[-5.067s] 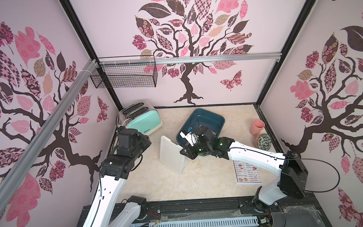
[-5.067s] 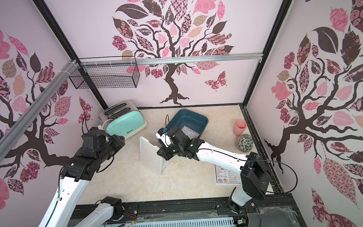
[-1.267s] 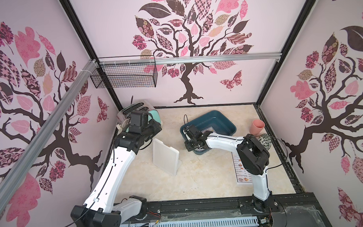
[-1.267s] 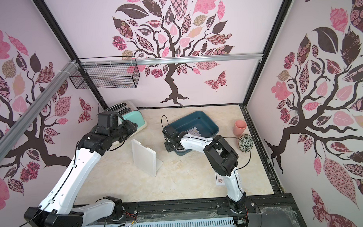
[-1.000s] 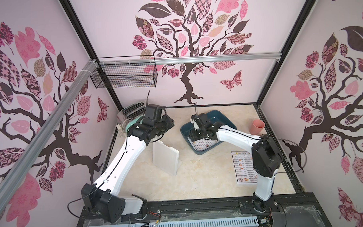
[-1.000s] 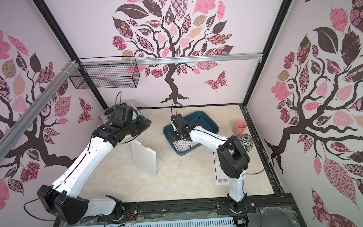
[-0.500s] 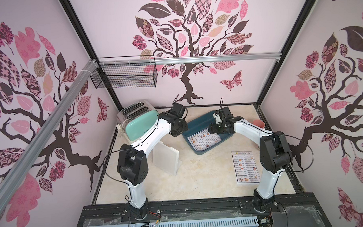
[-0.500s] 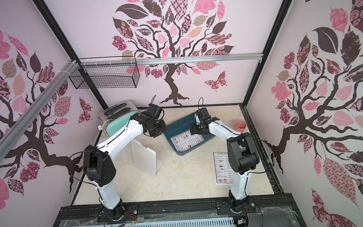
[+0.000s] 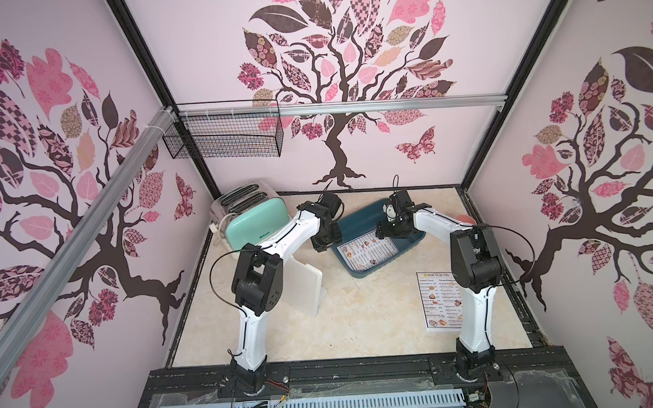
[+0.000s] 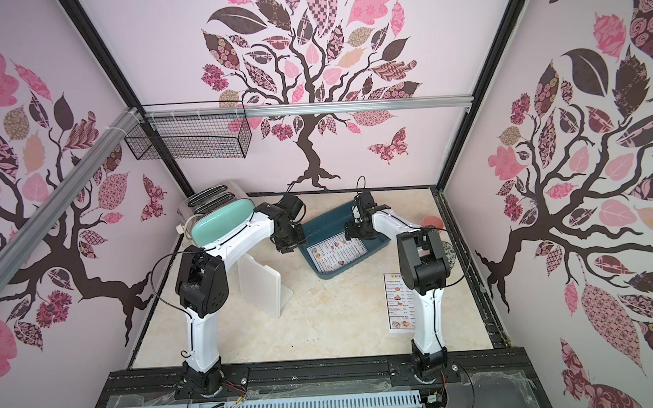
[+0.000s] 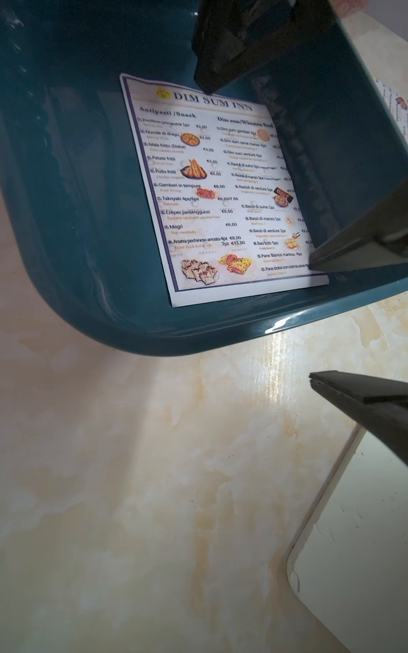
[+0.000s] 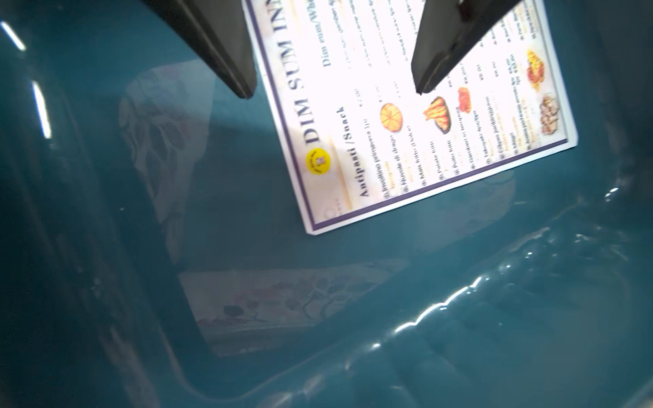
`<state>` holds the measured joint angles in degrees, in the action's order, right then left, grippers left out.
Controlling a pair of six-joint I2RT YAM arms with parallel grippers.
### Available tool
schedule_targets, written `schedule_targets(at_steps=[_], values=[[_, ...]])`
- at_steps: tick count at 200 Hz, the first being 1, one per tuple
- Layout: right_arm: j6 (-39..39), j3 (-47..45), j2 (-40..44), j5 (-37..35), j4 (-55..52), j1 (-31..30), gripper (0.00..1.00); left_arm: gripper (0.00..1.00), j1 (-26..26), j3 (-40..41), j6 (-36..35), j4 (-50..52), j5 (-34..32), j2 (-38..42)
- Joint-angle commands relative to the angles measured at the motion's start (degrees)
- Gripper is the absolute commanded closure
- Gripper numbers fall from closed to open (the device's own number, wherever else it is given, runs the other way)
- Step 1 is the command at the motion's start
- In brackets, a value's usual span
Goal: Replace the menus in the menu holders
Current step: Pick up the menu from the storage box.
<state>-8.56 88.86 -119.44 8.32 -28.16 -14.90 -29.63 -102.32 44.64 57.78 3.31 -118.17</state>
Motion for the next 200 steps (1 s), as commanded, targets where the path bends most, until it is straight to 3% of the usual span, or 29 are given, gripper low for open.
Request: schedule_targets(at_steps=[1, 86, 200], values=[[1.8, 1.5, -2.1, -0.6, -3.0, 0.3, 0.24, 0.49, 0.0, -0.9, -1.3, 0.2, 1.5, -1.3], [2.9, 1.1, -6.0, 11.7, -8.1, 0.0, 0.25, 0.53, -0.1, -2.5, -2.6, -2.7, 6.8, -5.1], [2.2, 0.9, -9.7, 23.5, -8.3, -3.5, 0.25, 0.52, -0.2, -5.7, -3.4, -3.9, 8.2, -6.9]])
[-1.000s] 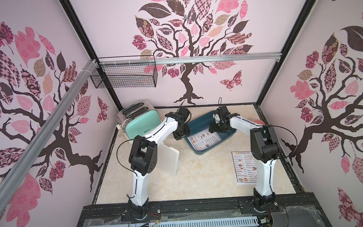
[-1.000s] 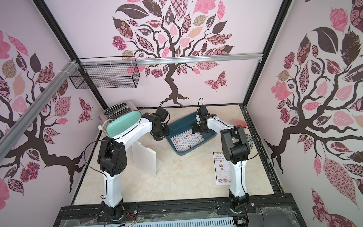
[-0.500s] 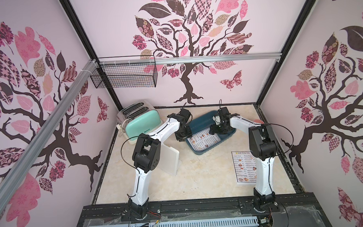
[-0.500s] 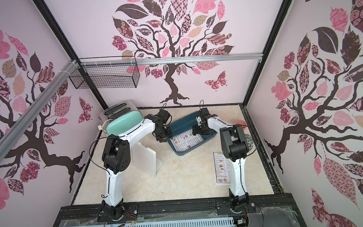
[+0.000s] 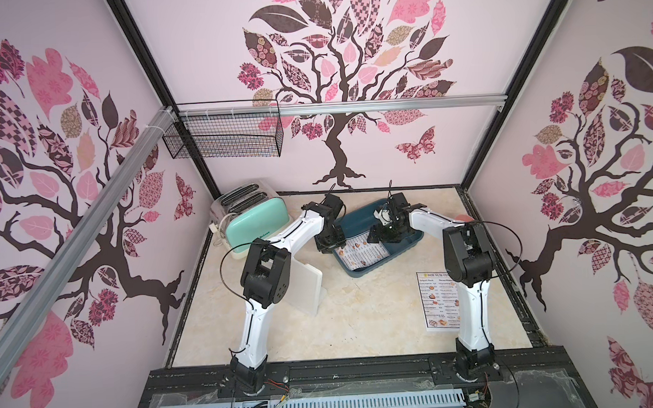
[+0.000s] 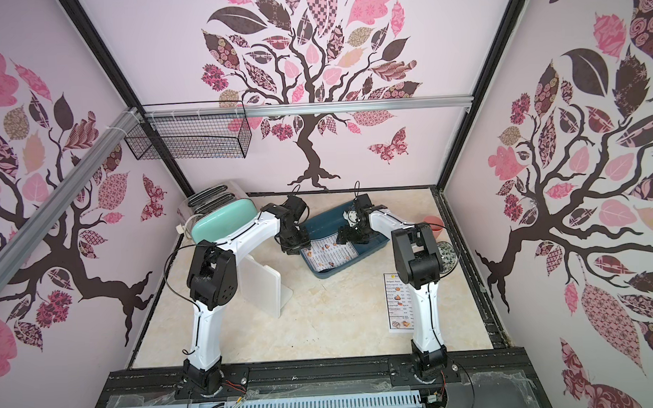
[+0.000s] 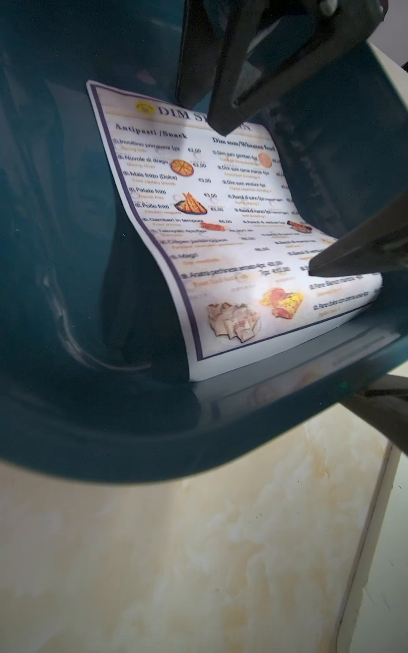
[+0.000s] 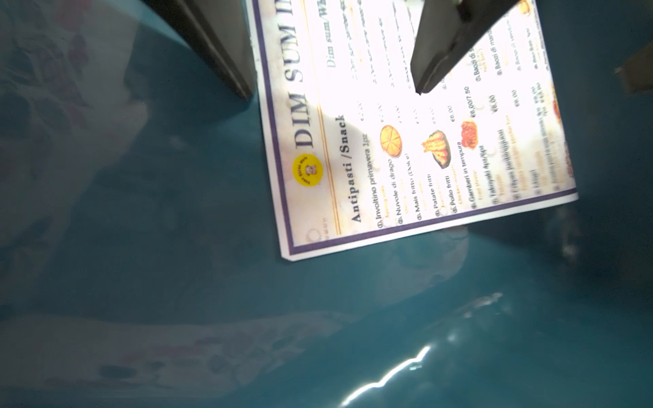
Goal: Replace the menus in the menu holders
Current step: Pick up the menu from the storage box.
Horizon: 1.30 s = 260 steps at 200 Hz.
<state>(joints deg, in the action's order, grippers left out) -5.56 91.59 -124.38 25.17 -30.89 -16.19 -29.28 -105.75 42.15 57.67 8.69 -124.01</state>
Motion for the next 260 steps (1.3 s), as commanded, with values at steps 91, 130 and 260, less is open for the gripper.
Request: schedule_targets(at_steps=[91, 130, 260], values=[[-3.7, -4.5, -5.1, 15.3, -2.0, -2.3, 0.25, 0.44, -0.5, -0.7, 0.8, -6.1, 0.2, 3.9], [-4.5, -4.7, -5.4, 14.2, -1.5, -2.1, 0.25, 0.45, -1.1, 0.0, -4.7, -5.3, -10.7, 9.6], [-5.3, -4.6, -6.0, 15.2, -0.8, -1.9, 0.26, 0.52, -23.5, 11.1, -55.7, -7.8, -29.0, 17.4]])
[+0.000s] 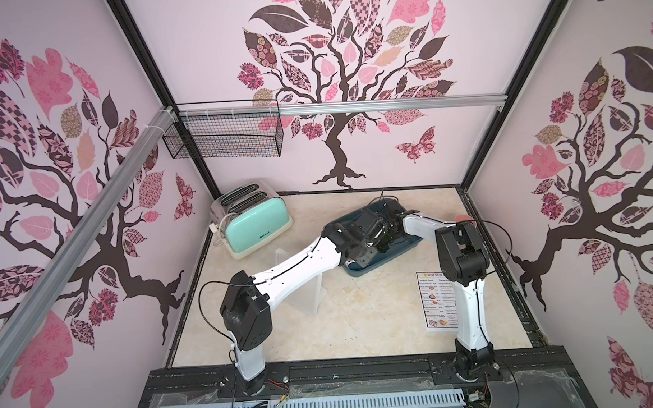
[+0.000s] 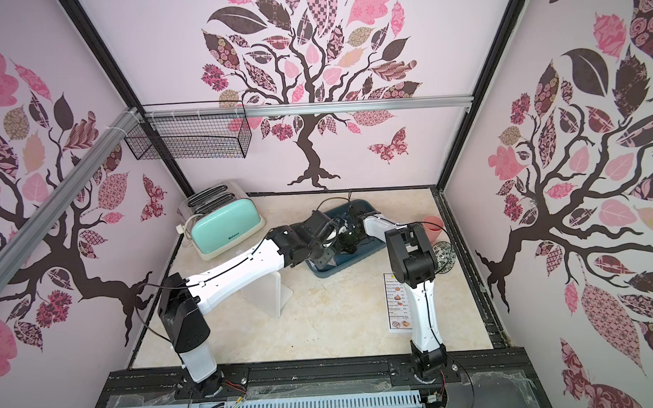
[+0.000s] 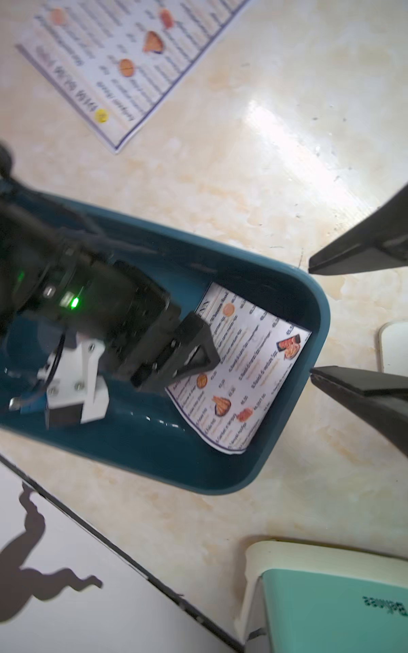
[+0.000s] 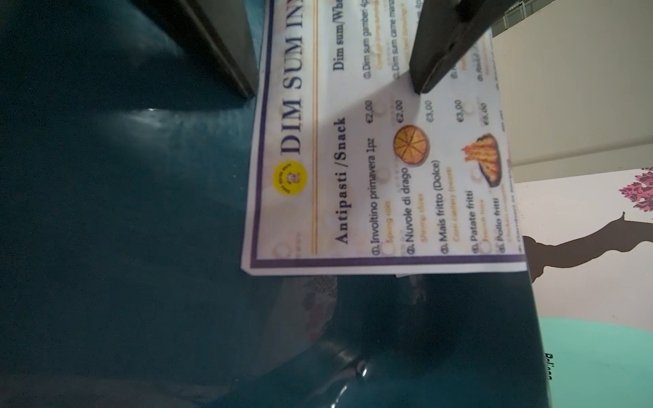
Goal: Replace the menus in the menu holders
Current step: Pick up the menu from the storage box.
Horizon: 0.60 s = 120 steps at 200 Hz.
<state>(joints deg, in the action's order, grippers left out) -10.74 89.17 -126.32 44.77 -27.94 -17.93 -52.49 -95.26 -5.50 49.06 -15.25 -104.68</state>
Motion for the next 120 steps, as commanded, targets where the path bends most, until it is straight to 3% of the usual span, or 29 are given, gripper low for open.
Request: schedule_targets(at_steps=[1, 38, 57, 120], values=[[-0.1, -2.2, -4.0, -4.4, -3.7, -0.1, 0.26, 0.53, -0.3, 0.6, -8.1, 0.8, -5.2, -2.0], [-0.1, -2.2, -3.8, -4.6, -3.9, -0.1, 0.26, 0.53, -0.9, 0.6, -8.0, 0.9, -5.8, -5.1], [-0.1, -2.0, -3.8, -4.6, -4.0, -0.1, 0.26, 0.48, -1.3, 2.0, -7.6, 1.0, -5.6, -5.5], [-0.4, -1.6, -3.7, -4.2, -4.0, -0.1, 0.27, 0.46, -2.5, 3.7, -7.5, 0.8, -13.9, -8.3]])
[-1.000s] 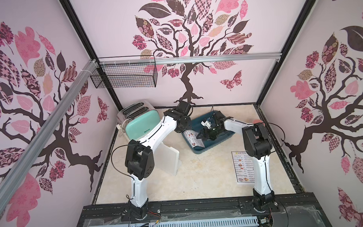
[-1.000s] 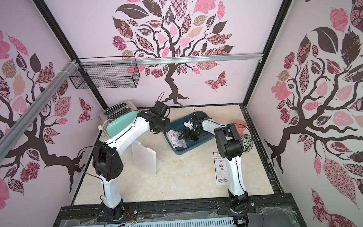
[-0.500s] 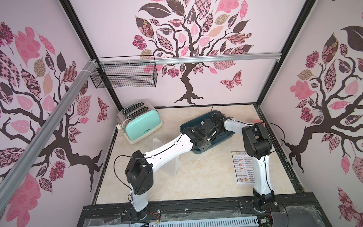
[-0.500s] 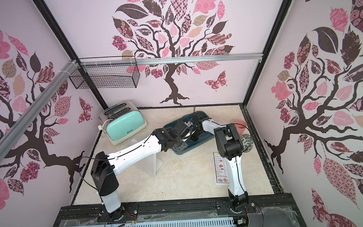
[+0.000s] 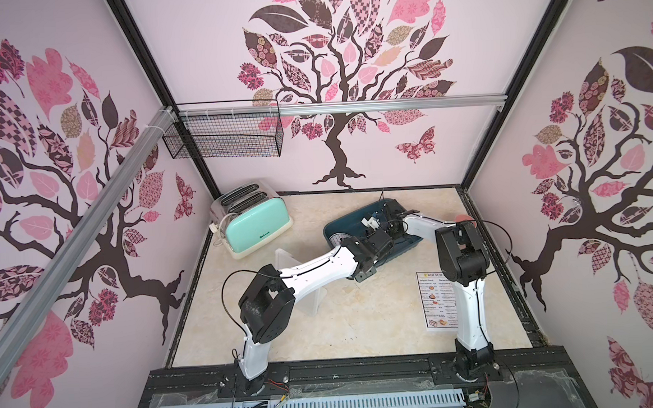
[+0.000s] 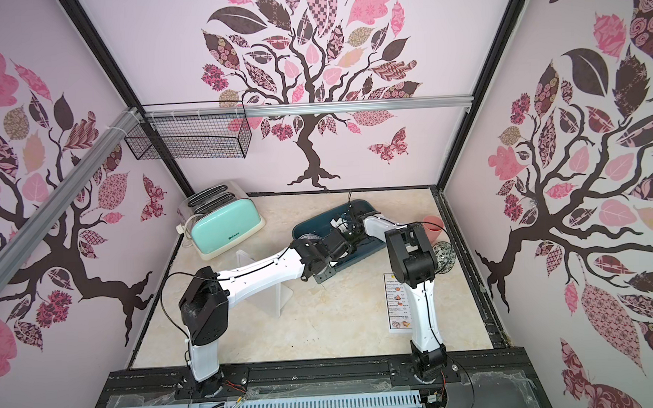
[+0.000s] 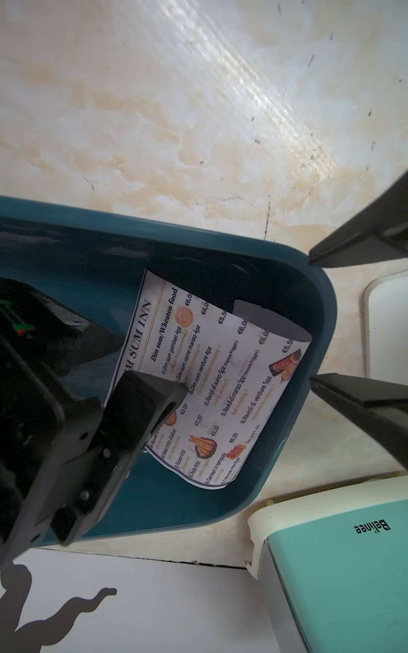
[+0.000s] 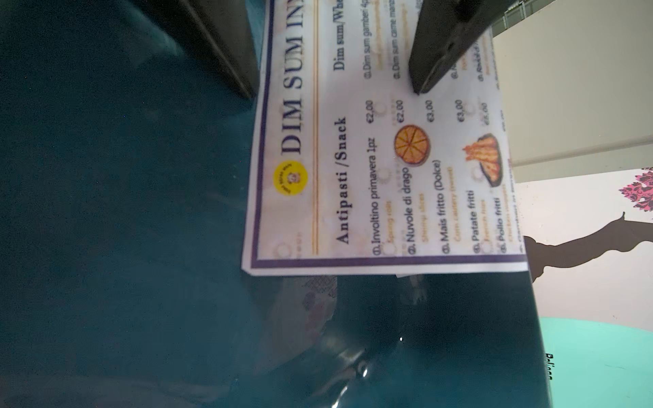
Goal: Replace the menus in the menu holders
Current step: Pick up the menu from the storage box.
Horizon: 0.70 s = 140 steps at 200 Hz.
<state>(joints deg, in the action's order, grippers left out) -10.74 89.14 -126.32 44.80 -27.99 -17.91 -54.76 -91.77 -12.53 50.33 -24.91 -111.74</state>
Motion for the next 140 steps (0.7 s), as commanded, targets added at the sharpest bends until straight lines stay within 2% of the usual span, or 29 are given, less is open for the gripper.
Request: schedule_targets(at_steps=[1, 140], values=[[-0.4, -1.6, -3.6, -4.2, -4.0, -0.1, 0.27, 0.46, -0.3, 0.3, -0.5, -0.6, -4.3, -1.3], [-1.2, -3.5, -2.6, -3.9, -3.0, -0.1, 0.27, 0.53, -0.1, 5.0, -3.8, -7.0, -8.5, -3.8]])
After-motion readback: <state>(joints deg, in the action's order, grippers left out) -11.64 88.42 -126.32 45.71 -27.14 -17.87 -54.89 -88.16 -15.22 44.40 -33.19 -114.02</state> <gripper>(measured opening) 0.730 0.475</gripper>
